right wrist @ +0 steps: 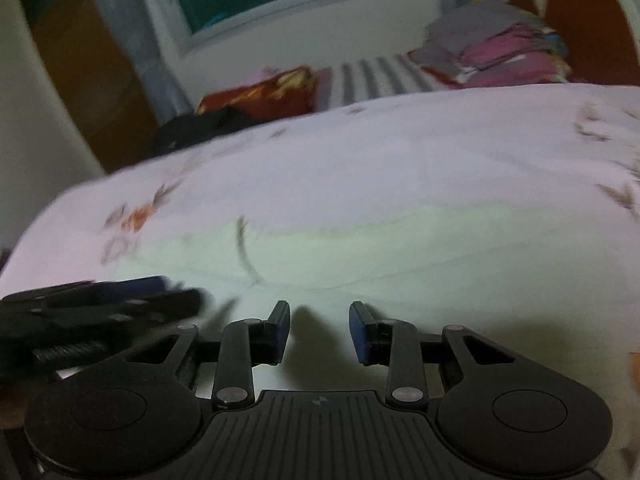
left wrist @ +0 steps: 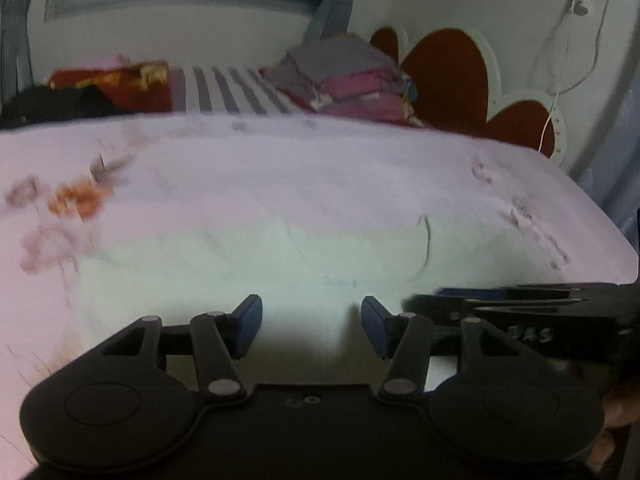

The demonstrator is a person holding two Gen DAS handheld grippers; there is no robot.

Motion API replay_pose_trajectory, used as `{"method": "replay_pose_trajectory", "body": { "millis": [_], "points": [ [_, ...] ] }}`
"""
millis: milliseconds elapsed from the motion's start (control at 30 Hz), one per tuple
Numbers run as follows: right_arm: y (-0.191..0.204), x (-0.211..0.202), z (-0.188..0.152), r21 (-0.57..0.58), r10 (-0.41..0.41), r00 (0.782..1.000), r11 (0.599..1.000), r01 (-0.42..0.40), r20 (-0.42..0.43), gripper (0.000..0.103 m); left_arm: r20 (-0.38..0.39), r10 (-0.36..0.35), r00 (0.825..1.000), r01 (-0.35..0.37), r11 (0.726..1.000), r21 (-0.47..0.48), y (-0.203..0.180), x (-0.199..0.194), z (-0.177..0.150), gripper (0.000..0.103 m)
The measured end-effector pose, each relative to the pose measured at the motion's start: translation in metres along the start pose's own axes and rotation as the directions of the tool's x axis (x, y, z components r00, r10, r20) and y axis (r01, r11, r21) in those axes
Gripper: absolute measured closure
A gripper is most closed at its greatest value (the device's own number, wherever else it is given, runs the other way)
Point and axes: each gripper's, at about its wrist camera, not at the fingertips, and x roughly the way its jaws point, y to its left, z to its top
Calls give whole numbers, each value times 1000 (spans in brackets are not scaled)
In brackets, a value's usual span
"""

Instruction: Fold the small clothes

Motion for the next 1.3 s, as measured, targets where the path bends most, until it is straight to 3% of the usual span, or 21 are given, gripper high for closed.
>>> {"method": "replay_pose_trajectory", "body": {
  "millis": [100,167,200,233,267,367,467,533,567,600,633,767,800,833,967,1067,1133,1200,1267,1300],
  "points": [
    [-7,-1,-4,-27,-6,1000,1000,6,1,71,24,50,998,-51,999,16,15,-7,-9,50],
    [-29,-13,-5,-25,-111,994,993,111,26,71,35,101,994,-101,995,-13,39,-20,-17,50],
    [-51,-21,-7,-2,-179,983,984,179,30,77,40,112,993,-111,993,-34,51,-26,-21,50],
    [-69,-27,-8,33,-198,980,980,197,32,96,40,102,994,-100,994,-52,62,-31,-25,50],
    [-83,-33,-9,67,-209,978,976,207,25,98,36,92,995,-90,995,-51,64,-34,-26,50],
    [-90,-46,-4,119,-207,977,972,201,41,98,34,138,990,-138,990,17,42,-43,-20,50],
    [-57,-58,-5,87,-140,986,988,132,95,97,76,57,995,-59,998,21,16,-56,-25,48],
    [-34,-51,-12,23,-80,995,997,79,53,94,59,51,997,-55,997,61,-5,-54,-35,48],
    [-23,-46,-17,-11,-68,997,998,69,38,87,51,59,997,-63,995,78,-11,-51,-40,48],
    [-11,-42,-25,-48,-60,998,997,61,29,58,44,73,996,-76,994,83,-15,-49,-44,48],
    [-5,-40,-31,-71,-61,998,995,64,35,39,35,88,996,-90,994,70,-14,-48,-49,48],
    [-2,-43,-45,-141,-82,996,986,88,45,42,48,92,995,-91,996,-25,10,-59,-58,50],
    [-11,-46,-48,-122,-108,993,986,114,52,57,48,95,994,-93,995,-37,15,-62,-58,50],
    [-25,-49,-48,-84,-129,990,988,133,52,64,45,100,994,-97,994,-50,21,-66,-60,50],
    [-75,-67,-46,45,-297,952,955,294,73,65,21,133,991,-132,989,-65,34,-76,-60,50],
    [-84,-83,-38,91,-257,962,964,249,92,64,59,133,989,-128,988,-90,35,-88,-60,50],
    [-71,-93,-40,53,-207,970,978,201,125,64,74,135,988,-130,989,-75,30,-90,-61,50],
    [-67,-84,-44,34,-173,981,985,171,86,65,32,184,982,-181,981,-69,28,-80,-62,51],
    [-68,-68,-47,22,-246,969,969,245,18,65,18,216,976,-213,971,-106,33,-79,-64,48],
    [-71,-67,-47,42,-245,969,969,243,32,65,14,218,976,-214,968,-129,37,-81,-64,48]
  ]
}}
